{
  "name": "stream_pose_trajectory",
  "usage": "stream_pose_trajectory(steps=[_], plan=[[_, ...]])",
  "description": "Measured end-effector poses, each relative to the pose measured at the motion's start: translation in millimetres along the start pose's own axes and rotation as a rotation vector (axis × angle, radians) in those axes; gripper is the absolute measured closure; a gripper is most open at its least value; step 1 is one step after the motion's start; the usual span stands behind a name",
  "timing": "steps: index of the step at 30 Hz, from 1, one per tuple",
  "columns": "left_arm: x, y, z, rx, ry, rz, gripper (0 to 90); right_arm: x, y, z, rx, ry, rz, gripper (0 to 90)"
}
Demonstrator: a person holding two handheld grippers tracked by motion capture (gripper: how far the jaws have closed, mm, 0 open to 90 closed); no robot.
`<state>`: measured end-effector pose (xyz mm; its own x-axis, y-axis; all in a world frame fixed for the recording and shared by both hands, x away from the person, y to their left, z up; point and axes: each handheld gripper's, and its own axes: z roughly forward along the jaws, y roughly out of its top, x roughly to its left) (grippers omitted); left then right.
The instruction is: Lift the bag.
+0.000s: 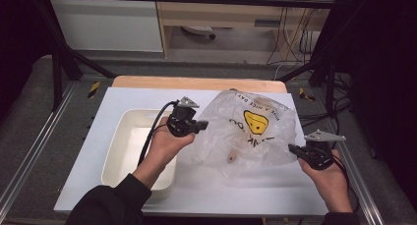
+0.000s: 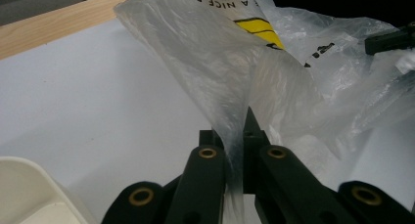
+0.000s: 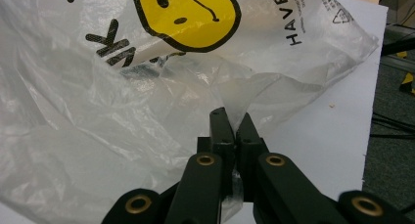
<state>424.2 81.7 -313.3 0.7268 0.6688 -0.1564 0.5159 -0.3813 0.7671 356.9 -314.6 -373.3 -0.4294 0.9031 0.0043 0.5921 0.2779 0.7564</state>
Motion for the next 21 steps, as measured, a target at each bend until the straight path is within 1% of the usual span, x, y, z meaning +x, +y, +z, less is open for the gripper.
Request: stream_pose_trajectory(steps=[2,6,7,12,19,21], plan=[[2.1,1.2,-0.6,0.005,-0.001,0.000,90.0,0.8,1.7,0.5,0.004,0.004,0.002,90.0],[4.4,4.7,-2.0,0.007,0.000,0.004,90.0,0.8,6.4,-0.8,-0.004,0.007,-0.009,90.0],[4.7,5.6,-2.5,0.004,0.000,0.003,90.0,0.7,7.8,-1.3,-0.003,0.006,-0.006,90.0],[7.5,9.8,-5.7,0.001,0.004,0.002,90.0,-0.6,16.4,-3.8,-0.007,0.001,-0.020,90.0],[14.2,15.7,-8.4,-0.004,0.007,-0.006,90.0,-3.1,28.0,-5.7,-0.005,-0.010,-0.047,90.0],[15.5,17.1,-8.9,-0.005,0.010,-0.006,90.0,-4.3,30.6,-5.7,-0.007,-0.009,-0.044,90.0]])
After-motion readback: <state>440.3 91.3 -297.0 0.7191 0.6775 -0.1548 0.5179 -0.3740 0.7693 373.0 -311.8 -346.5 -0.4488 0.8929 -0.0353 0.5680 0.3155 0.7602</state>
